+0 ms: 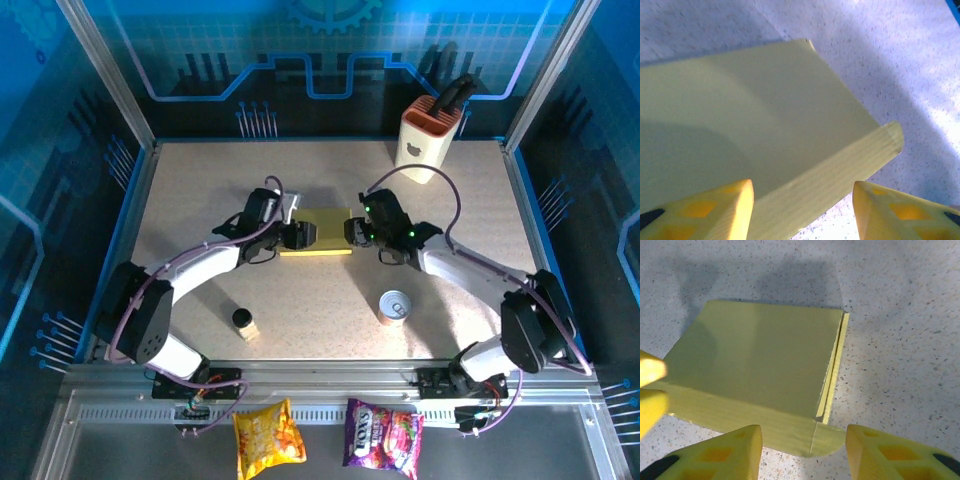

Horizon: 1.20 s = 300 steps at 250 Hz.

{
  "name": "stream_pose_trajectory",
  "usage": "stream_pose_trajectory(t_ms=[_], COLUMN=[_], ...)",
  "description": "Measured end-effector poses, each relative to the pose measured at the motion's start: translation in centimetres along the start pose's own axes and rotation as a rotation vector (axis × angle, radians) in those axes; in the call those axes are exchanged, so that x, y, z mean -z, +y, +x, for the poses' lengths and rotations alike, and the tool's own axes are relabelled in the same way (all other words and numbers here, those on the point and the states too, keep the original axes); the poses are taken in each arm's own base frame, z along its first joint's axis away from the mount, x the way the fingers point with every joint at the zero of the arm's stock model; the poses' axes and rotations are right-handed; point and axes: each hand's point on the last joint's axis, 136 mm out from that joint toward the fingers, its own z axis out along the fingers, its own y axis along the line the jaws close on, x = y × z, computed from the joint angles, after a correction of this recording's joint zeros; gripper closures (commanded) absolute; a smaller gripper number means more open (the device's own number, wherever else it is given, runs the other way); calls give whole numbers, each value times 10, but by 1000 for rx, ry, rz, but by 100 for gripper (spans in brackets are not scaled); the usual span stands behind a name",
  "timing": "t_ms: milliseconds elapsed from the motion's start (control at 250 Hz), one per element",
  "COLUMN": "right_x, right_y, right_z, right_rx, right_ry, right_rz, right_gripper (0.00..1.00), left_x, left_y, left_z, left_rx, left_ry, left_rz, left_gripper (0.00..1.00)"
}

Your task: Fold the paper box

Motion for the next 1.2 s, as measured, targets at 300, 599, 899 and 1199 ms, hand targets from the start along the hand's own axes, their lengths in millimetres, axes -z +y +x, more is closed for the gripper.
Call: stream_pose_trajectory(t_ms=[300,599,899,1199], right_x=[-33,-60,-68,-75], right_y=[6,-6,-1,4], right_z=[-14,13,26,36], right_rx=[-39,-89,-121,-140], right_ry=[180,378,461,507], right_rz=[-91,-143,-210,-249], right_gripper=[43,41,43,50], left_x=[22,2,-3,-8], left_y=[39,69,70,68], left_z=[-15,6,32,38], left_rx=[95,241,299,321], left_ry=[20,222,334,364], left_rz=[-108,-178,-177,-157], left_gripper=[40,39,39,52])
